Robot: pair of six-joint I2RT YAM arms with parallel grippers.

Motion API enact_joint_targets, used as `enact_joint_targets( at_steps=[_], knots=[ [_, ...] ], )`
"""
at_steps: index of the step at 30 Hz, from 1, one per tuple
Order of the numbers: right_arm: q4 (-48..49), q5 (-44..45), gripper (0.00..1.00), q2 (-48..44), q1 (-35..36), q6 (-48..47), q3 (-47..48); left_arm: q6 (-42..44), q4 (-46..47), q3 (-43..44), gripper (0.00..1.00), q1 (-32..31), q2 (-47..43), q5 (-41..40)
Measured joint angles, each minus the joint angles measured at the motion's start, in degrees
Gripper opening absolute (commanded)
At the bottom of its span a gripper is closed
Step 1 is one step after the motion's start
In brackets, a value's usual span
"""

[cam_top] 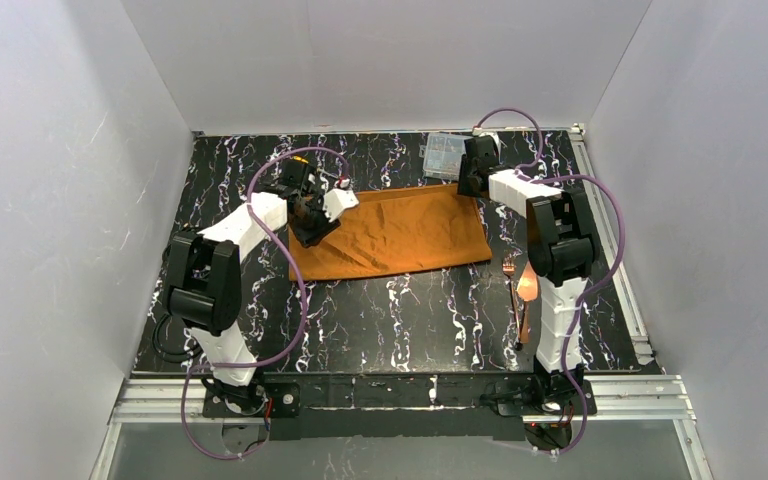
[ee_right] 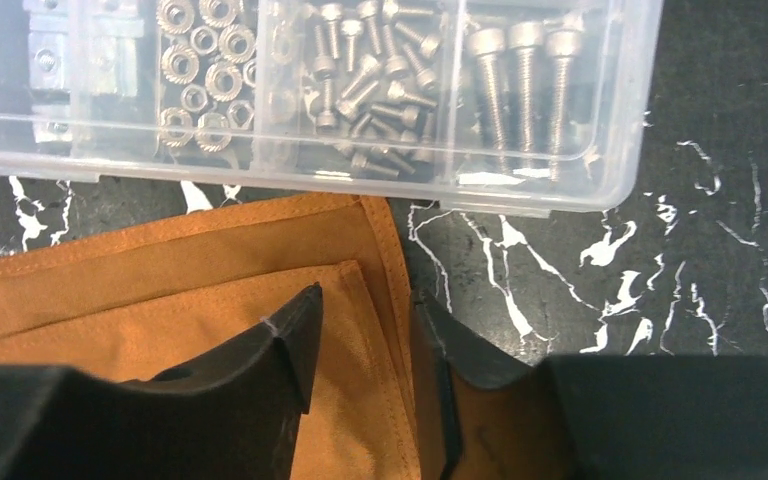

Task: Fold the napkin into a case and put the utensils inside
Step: Move the rectangle-folded napkin to the center of the board.

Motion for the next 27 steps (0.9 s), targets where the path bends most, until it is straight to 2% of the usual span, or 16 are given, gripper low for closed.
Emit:
enact_joint_targets(
  at_steps=[6, 10, 15, 19, 22, 27],
  knots=[
    [-1.7, -3.1, 0.7, -0.3, 0.0, 0.9, -0.2, 0.6, -5.2, -1.0, 0.38, -0.7, 0.1, 2.4],
    [-3.1, -3.5, 0.86, -5.3, 0.0, 3.1, -5.4, 2.7, -10.7, -0.9, 0.4, -1.0, -1.4, 5.2],
    [-7.8, -1.5, 0.89, -20.0, 0.6, 7.3, -15.0, 9.5, -19.5, -3.0, 0.41, -1.0, -10.6, 8.6],
    [-8.7, -2.5, 0.86, -29.5, 0.9, 10.2, -22.1, 15.0, -20.2, -11.9, 0.38, -1.0, -17.7, 7.6],
    [-9.7, -4.9, 0.85, -32.8, 1.1, 11.8, -26.6, 17.2, -17.5, -18.3, 0.33, -1.4, -18.7, 5.6],
    [-11.8, -8.1, 0.84, -33.0, 1.2, 13.6, -29.8, 18.1, -8.1, -23.4, 0.34, -2.2, -18.0, 0.7]
  ],
)
